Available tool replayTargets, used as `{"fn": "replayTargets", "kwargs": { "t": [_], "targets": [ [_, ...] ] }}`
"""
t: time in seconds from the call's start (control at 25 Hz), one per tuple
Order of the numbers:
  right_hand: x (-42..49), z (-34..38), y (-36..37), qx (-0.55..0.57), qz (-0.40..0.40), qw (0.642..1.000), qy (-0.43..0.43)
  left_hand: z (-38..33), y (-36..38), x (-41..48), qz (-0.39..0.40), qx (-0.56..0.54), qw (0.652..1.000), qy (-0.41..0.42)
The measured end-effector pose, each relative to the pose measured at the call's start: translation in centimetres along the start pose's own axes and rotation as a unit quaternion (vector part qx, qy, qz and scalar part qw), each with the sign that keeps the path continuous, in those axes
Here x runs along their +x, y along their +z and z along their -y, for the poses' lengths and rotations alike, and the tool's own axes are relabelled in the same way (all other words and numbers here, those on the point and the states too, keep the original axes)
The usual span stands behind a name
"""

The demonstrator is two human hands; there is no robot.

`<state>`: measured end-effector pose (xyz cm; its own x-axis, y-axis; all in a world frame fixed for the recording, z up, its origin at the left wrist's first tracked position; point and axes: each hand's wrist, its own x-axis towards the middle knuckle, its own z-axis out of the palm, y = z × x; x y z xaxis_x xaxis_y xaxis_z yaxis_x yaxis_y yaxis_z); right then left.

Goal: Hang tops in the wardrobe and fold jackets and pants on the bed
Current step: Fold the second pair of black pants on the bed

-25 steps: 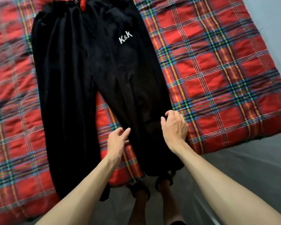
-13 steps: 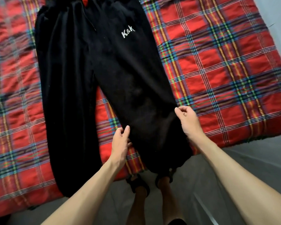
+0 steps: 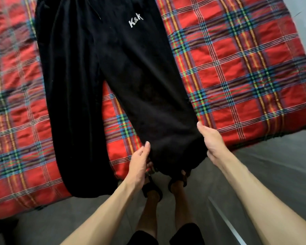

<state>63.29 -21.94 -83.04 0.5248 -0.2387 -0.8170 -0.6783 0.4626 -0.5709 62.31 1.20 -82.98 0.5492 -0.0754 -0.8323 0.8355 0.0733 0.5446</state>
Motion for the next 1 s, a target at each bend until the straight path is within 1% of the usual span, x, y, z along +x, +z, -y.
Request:
{"fn": "replayTargets", "kwargs": {
  "t": [0.08,0.12,0.16,0.2,0.24,0.28,0.32,0.36,0.4,0.44,0.48,0.56,0.64,0.68,0.76,0.8,0.88,0.96,1.0],
  "targets": [
    [-0.6,-1.0,-0.3,-0.152,0.011,0.987,-0.051,0.7,0.6,-0.3,0.057,0.006,0.998,-0.004],
    [-0.9,-1.7,-0.5,-0.242,0.01,0.968,-0.072,0.9,0.6,-0.2,0.077,0.024,0.997,0.005],
    [-1.1,-2.6,-1.0,-0.34,-0.014,0.936,-0.093,0.9,0.8,-0.3,0.089,0.052,0.995,0.014],
    [-1.6,-3.6,-1.6,-0.433,-0.053,0.893,-0.109,1.2,0.8,-0.4,0.092,0.08,0.992,0.021],
    [-2.2,-4.2,-2.0,-0.485,-0.087,0.862,-0.119,1.6,0.8,-0.7,0.092,0.099,0.991,0.023],
    [-2.6,-4.6,-2.3,-0.483,-0.101,0.862,-0.118,2.1,0.7,-1.0,0.092,0.099,0.991,0.018],
    [-3.1,-4.5,-2.3,-0.426,-0.09,0.894,-0.104,2.4,0.6,-1.5,0.095,0.077,0.992,0.002],
    [-3.3,-4.1,-2.1,-0.322,-0.065,0.942,-0.072,2.5,0.6,-1.9,0.098,0.031,0.994,-0.022],
    [-3.4,-3.7,-2.0,-0.2,-0.034,0.979,-0.034,2.3,0.7,-2.3,0.106,-0.016,0.993,-0.051],
    [-3.8,-3.4,-2.0,-0.101,-0.019,0.995,0.001,1.9,0.8,-2.9,0.117,-0.054,0.989,-0.078],
    [-4.2,-3.1,-2.1,-0.051,-0.019,0.998,0.026,1.5,0.9,-3.4,0.127,-0.071,0.984,-0.098],
    [-5.4,-2.7,-2.6,-0.081,-0.011,0.996,0.039,0.6,1.0,-4.4,0.151,-0.086,0.977,-0.123],
    [-7.1,-2.5,-3.3,-0.109,0.037,0.993,0.042,-0.1,1.2,-5.8,0.18,-0.07,0.973,-0.123],
    [-8.2,-2.2,-3.5,-0.103,0.064,0.991,0.05,-0.4,1.3,-6.8,0.199,-0.046,0.973,-0.108],
    [-10.0,-1.1,-4.0,-0.137,0.104,0.984,0.043,-1.0,1.4,-8.6,0.21,0.018,0.976,-0.049],
    [-10.8,-0.6,-4.3,-0.169,0.112,0.979,0.035,-1.4,1.4,-9.5,0.201,0.052,0.978,-0.026],
    [-12.5,0.6,-4.8,-0.22,0.092,0.971,0.028,-2.5,1.3,-11.6,0.144,0.088,0.986,-0.003],
    [-14.1,2.1,-4.6,-0.242,0.043,0.969,0.028,-3.5,1.3,-13.1,0.089,0.069,0.994,0.0],
    [-15.0,2.7,-4.2,-0.228,0.021,0.973,0.031,-4.1,1.6,-14.2,0.067,0.062,0.996,0.001]
  ]
}}
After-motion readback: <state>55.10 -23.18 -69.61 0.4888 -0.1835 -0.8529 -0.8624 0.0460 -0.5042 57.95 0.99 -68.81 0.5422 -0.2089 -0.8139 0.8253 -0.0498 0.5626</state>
